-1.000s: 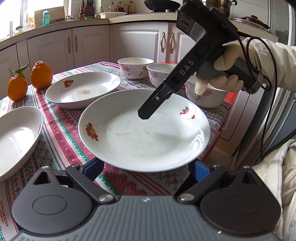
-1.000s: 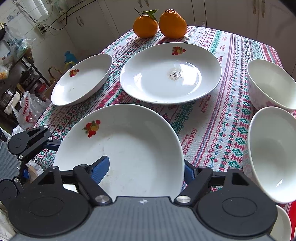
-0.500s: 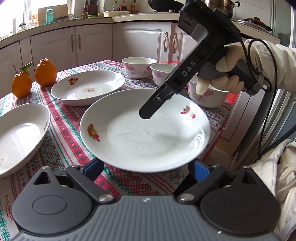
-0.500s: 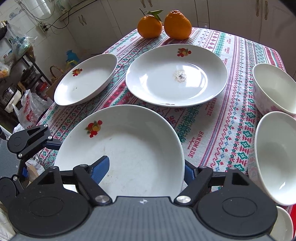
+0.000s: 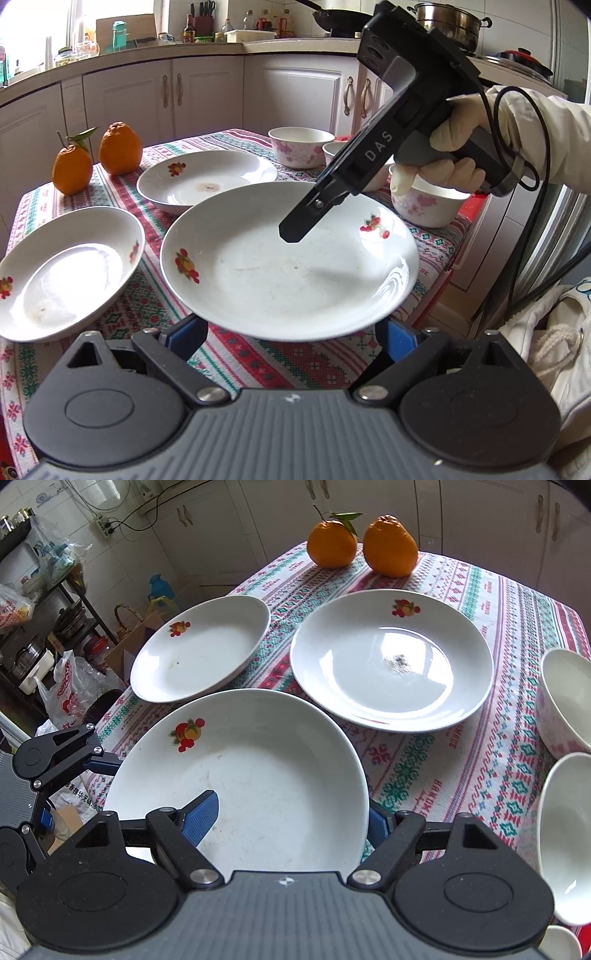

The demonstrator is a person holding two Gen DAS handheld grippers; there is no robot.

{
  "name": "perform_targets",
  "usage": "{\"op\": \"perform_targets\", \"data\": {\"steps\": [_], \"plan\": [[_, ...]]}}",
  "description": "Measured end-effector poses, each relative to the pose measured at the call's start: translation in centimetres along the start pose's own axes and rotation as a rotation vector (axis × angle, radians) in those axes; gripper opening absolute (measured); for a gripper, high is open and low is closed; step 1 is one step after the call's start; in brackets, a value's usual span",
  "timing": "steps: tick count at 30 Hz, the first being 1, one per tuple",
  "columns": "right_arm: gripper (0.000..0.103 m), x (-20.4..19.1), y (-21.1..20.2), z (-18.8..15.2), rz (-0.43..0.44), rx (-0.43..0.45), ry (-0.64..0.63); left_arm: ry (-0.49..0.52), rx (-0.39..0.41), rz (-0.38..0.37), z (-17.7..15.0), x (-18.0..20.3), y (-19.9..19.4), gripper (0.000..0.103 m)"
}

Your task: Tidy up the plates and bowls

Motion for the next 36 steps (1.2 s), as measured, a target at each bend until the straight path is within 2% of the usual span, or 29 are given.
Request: {"op": "perform_targets", "data": {"steps": [8, 18, 27, 36], "plan": [[0.085, -2.2, 0.4, 2.8, 0.028, 0.020, -0.051, -0.023, 0.023, 0.044, 0.2, -1.9, -2.2, 0.097], [0.085, -5.5, 3.1, 7.3, 0.079, 0.018, -0.143, -0.062, 0.042, 0.134, 0.1, -5.9, -4.9, 0.097], [0.085, -8.0, 6.6, 11.4, 0.131, 0.009, -0.195, -0.111, 0.038, 0.202, -0.3, -10.3, -5.9, 0.097], [0.085, -8.0, 9.3, 13.6, 0.149, -0.006, -0.194, -0.138, 0.031, 0.216, -0.4, -13.2, -5.5, 0.097]]}}
Point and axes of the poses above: each gripper's, at about its wrist camera, not at the fingertips, and y roughly the way its jaws point, x to its right, z to its top, the point moved 9 cm from there along y, roughly the way its jaws point, and after that the axes turned 4 degrees about -y, right-handed, at the moved point
